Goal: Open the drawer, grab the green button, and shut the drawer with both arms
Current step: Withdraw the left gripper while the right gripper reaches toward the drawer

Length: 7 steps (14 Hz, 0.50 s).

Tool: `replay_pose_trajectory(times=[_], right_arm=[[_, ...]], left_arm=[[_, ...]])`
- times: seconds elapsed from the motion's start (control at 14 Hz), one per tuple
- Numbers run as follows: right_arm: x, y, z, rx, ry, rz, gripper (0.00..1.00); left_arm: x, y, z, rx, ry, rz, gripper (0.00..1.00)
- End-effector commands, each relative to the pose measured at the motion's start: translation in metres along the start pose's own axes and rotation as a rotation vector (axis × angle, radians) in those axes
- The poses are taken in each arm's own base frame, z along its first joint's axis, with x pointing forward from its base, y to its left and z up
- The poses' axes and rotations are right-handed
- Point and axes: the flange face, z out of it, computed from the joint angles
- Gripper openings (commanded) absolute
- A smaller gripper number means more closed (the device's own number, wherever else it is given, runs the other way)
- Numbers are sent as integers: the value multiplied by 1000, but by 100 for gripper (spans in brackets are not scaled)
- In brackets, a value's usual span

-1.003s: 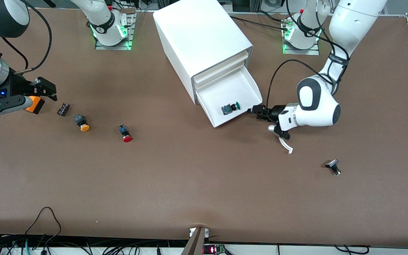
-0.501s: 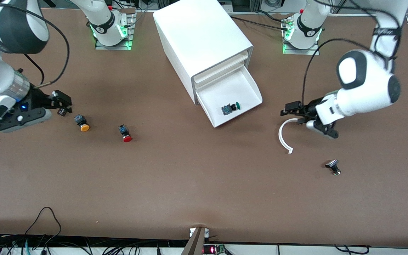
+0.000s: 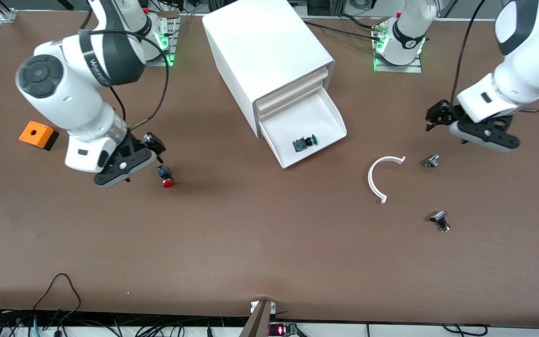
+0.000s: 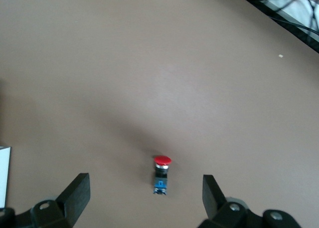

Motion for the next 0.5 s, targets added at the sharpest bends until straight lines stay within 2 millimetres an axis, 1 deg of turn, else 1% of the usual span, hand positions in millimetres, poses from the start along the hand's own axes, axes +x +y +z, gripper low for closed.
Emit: replay_pose_trajectory(times=[0.0, 0.07, 0.14, 0.29, 0.43], right_arm=[[19, -28, -3, 17, 49, -186, 100], [23, -37, -2, 20, 53, -238, 100], [26, -48, -1, 25, 53, -277, 100], [36, -81, -4, 29, 67, -392, 100], [55, -116, -10, 26, 92, -564, 100]], left_arm=[[2, -14, -19, 86, -5, 13, 100], [0, -21, -26, 94, 8, 3, 100], [-1, -27, -28, 94, 11, -5, 100], [-10, -36, -25, 82, -30, -38, 100], [-15, -40, -25, 65, -56, -85, 100]])
